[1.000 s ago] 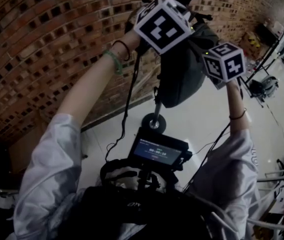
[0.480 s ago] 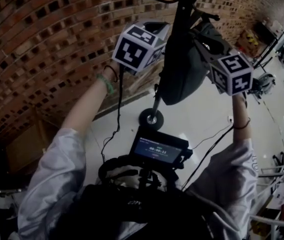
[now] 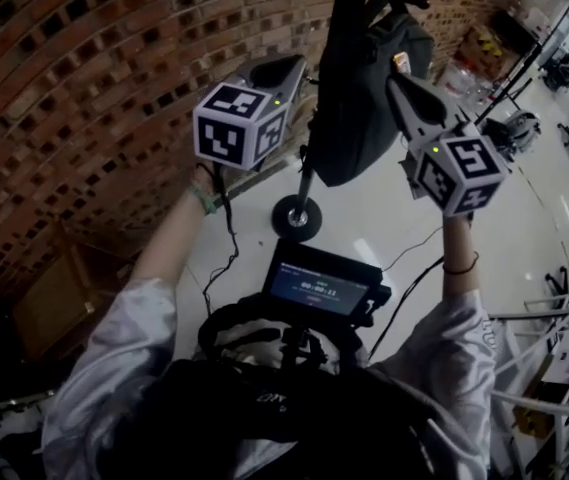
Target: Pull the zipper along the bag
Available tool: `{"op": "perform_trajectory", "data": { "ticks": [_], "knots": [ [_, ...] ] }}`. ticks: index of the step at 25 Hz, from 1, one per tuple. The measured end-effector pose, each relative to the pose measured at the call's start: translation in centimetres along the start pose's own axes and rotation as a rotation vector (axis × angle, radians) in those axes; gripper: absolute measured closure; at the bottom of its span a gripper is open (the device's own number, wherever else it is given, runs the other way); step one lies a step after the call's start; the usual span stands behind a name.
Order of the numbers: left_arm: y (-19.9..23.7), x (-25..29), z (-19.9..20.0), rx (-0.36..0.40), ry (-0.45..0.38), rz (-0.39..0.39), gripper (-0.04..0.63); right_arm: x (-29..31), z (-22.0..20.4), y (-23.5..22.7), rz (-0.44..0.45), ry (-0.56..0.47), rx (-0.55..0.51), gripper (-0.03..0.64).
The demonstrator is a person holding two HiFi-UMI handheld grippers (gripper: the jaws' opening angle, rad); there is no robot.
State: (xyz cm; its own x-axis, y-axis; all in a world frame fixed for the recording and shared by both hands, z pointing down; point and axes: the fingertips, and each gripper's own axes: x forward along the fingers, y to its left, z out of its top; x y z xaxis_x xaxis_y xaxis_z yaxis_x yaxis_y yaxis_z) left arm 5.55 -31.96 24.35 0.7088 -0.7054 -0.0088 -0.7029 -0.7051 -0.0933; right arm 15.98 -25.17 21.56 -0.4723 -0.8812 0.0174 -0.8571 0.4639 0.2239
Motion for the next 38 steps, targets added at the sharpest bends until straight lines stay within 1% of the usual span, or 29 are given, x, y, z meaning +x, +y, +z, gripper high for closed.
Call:
{"op": "perform_trajectory", "data": {
  "ticks": [1,3,5,7,13,19,21,28,32,35,38],
  "knots": [
    [-0.2,-0.3,-0.6,-0.012,0.002,-0.004,0.589,-0.1,-0.8,0.0,-0.008,-0.011,0.025,0.594],
    [-0.6,-0.9,-1.8,-0.030,0.004,-0.008,0.589,-0.3,-2.4,0.1,-0.023,-0.033,0.083,0.597],
    [-0.5,-1.4,-2.6,-0.047,0.002,-0.011,0.589,0.0,-3.0,0.6,-0.036,-0.035,0.140,0.597],
    [-0.6,-1.4,-2.8,-0.070,-0.003,-0.016,0.589,0.4,-3.0,0.8,-0.040,-0.035,0.164,0.607],
    [-1.6,-1.4,-3.8,-0.120,0.021,-0.020,0.589,1.0,-4.0,1.5,-0.017,-0.007,0.183,0.609],
    [-1.6,-2.7,-5.7,-0.158,0.027,-0.027,0.589,1.9,-5.0,3.8,-0.002,-0.005,0.182,0.611],
    [-2.0,-2.9,-6.1,-0.166,0.032,-0.034,0.589,1.9,-5.6,4.2,-0.003,0.010,0.183,0.611],
    [-3.6,-2.9,-7.4,-0.160,0.057,-0.062,0.589,1.6,-6.8,4.6,-0.014,0.040,0.195,0.611],
    [-4.1,-2.8,-7.4,-0.154,0.053,-0.072,0.589,1.4,-7.0,4.4,-0.023,0.043,0.177,0.611],
    [-4.3,-2.8,-7.5,-0.144,0.057,-0.075,0.589,1.4,-7.2,4.4,-0.016,0.031,0.184,0.611],
    [-4.3,-2.8,-7.5,-0.148,0.057,-0.077,0.589,1.3,-7.2,4.4,-0.024,0.047,0.189,0.611]
  ]
}}
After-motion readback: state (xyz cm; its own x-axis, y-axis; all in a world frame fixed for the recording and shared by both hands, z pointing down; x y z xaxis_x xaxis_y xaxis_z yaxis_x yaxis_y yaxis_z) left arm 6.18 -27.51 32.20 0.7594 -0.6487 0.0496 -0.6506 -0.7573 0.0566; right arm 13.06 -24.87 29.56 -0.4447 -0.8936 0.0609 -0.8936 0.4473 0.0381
